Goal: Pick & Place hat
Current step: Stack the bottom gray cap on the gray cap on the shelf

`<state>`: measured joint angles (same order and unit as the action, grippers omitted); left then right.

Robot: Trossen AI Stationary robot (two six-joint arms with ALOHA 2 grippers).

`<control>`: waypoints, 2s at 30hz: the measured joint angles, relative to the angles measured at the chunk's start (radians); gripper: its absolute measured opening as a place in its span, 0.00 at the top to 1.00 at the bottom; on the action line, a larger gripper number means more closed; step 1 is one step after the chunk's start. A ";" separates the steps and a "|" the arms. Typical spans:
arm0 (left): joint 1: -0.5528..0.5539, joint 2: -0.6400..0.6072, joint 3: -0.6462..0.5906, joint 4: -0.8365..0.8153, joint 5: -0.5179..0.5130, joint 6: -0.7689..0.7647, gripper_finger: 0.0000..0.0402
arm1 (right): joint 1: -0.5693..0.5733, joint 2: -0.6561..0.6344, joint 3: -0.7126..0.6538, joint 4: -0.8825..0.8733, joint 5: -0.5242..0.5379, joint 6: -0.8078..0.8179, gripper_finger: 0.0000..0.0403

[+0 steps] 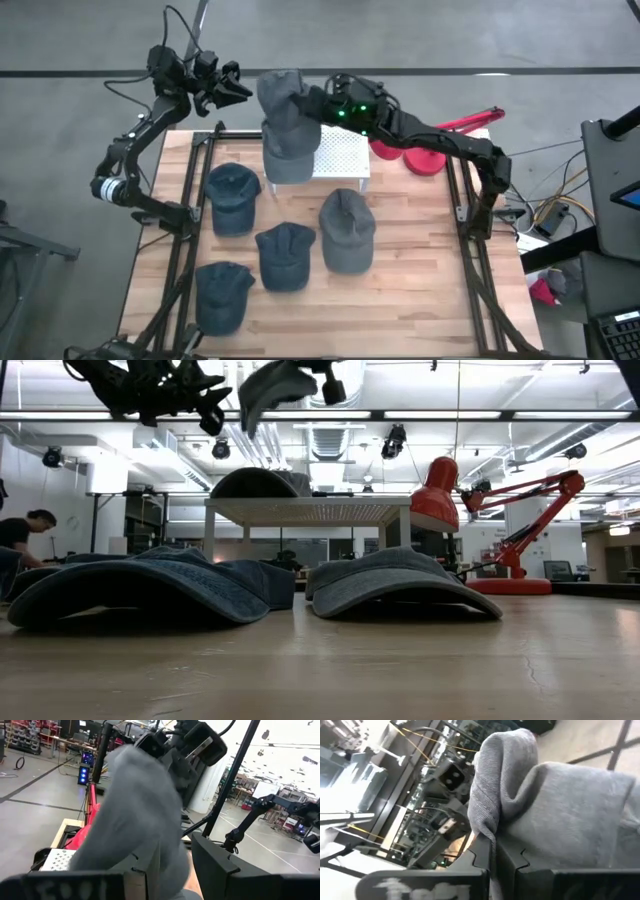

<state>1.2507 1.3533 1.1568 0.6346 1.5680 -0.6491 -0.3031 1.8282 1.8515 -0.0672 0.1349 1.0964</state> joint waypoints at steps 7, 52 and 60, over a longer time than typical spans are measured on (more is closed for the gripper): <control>-0.001 -0.029 0.000 0.031 0.003 0.042 0.71 | -0.002 0.047 -0.001 0.033 -0.004 0.031 0.98; 0.012 -0.213 0.000 0.038 -0.003 0.096 0.71 | 0.011 0.146 -0.025 0.118 -0.027 0.158 0.98; 0.012 -0.213 0.000 0.038 -0.003 0.096 0.71 | 0.015 0.148 -0.025 0.045 0.008 0.163 0.98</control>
<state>1.2629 1.1400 1.1568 0.6724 1.5654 -0.5529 -0.2878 1.9766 1.8267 -0.0218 0.1430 1.2598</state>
